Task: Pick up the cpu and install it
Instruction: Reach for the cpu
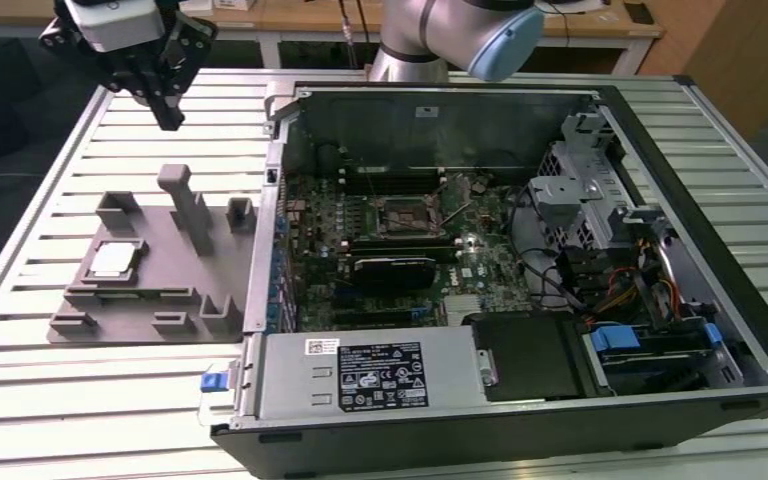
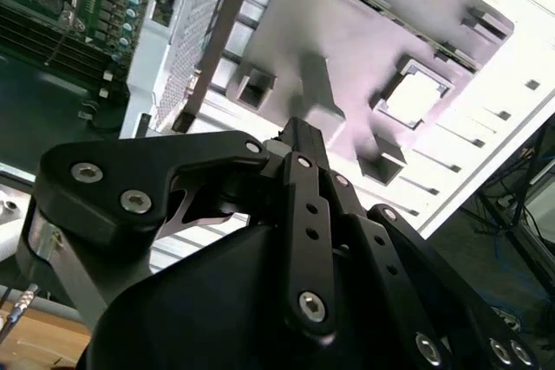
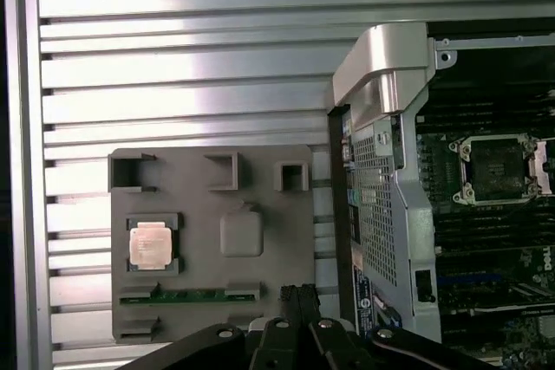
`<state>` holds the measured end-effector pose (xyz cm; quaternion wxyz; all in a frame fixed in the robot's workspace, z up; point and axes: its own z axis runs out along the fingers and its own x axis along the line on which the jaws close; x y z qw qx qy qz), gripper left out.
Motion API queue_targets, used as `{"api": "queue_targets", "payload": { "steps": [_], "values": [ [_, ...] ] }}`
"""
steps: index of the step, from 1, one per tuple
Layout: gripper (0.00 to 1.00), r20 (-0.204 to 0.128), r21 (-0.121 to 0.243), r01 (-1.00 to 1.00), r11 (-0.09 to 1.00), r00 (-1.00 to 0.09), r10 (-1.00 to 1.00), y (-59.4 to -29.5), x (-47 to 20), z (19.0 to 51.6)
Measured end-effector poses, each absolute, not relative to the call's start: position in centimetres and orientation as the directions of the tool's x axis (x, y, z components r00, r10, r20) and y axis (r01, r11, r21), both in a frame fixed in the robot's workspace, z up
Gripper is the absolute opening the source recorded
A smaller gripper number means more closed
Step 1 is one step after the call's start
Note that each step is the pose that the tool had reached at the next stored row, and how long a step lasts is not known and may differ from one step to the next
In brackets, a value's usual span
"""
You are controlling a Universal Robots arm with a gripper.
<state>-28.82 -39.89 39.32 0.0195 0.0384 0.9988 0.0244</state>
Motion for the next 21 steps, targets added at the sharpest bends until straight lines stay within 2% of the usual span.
{"api": "queue_targets", "payload": {
  "steps": [21],
  "values": [
    [0.11,-0.038,0.054,0.077,0.996,-0.996,0.079,-39.9,-33.5,38.5]
  ]
}}
